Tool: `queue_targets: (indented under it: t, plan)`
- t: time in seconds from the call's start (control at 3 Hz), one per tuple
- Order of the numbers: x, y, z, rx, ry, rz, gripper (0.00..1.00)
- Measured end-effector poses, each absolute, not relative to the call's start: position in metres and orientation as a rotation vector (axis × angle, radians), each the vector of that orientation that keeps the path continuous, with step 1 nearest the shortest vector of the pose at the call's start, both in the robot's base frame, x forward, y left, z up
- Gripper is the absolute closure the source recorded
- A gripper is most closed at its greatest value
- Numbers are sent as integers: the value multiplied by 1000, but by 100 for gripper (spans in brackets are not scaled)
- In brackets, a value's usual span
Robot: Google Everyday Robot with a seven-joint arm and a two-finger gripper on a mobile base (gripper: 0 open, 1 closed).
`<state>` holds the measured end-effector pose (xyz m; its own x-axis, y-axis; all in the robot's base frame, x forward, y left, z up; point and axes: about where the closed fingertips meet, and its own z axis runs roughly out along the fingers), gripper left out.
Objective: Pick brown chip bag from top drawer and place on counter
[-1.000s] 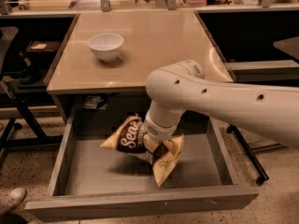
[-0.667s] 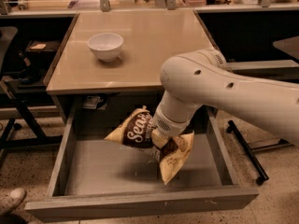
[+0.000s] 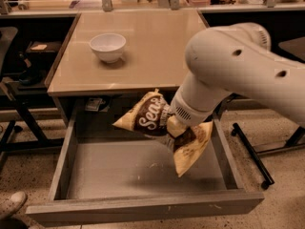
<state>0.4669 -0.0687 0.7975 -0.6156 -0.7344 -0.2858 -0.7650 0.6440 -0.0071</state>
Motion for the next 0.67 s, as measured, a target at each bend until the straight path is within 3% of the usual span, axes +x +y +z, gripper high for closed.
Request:
queue_targets:
  t: [0.67]
  plan:
    - [523,-120,882,-1040,2570,-54,100]
